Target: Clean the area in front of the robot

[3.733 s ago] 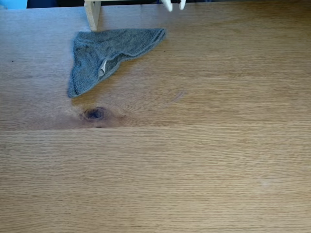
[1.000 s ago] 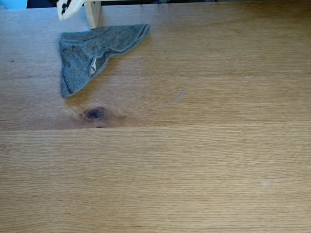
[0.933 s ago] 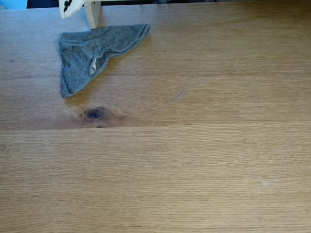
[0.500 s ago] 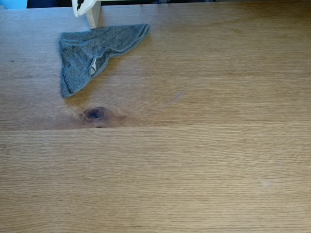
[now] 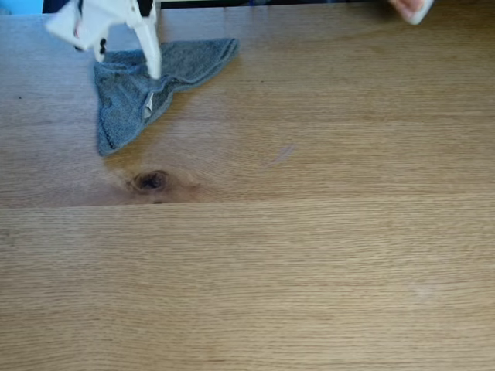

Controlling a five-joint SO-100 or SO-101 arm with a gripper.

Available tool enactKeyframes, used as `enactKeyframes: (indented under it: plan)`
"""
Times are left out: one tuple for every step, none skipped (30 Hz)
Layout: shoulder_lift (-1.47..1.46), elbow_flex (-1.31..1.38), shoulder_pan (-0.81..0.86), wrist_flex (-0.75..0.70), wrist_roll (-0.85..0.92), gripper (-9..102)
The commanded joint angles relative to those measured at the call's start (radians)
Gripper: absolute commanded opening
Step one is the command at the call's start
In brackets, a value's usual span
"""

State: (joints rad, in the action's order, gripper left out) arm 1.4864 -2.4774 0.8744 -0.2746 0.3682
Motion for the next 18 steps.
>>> enactKeyframes:
  plan:
    - [-0.104, 0.066, 0.054, 0.077, 0.141, 52]
    - [-0.137, 0.066, 0.063, 0.091, 0.178, 52]
    - [-0.166, 0.066, 0.071, 0.101, 0.215, 52]
    - [-0.193, 0.066, 0.078, 0.118, 0.253, 52]
    - [-0.222, 0.066, 0.084, 0.143, 0.285, 51]
    - [-0.250, 0.066, 0.089, 0.166, 0.314, 49]
    - [-0.279, 0.066, 0.094, 0.192, 0.345, 47]
    - [-0.308, 0.066, 0.097, 0.216, 0.374, 46]
    - [-0.334, 0.066, 0.098, 0.229, 0.402, 43]
    - [-0.359, 0.066, 0.101, 0.244, 0.425, 41]
    - [-0.382, 0.066, 0.101, 0.261, 0.443, 39]
    - [-0.405, 0.066, 0.100, 0.279, 0.454, 36]
    - [-0.423, 0.066, 0.097, 0.299, 0.462, 33]
    - [-0.437, 0.066, 0.091, 0.316, 0.457, 31]
    - [-0.451, 0.066, 0.083, 0.339, 0.446, 27]
    - [-0.462, 0.066, 0.074, 0.353, 0.439, 23]
    - [-0.466, 0.066, 0.064, 0.357, 0.425, 20]
    - [-0.469, 0.066, 0.054, 0.359, 0.417, 16]
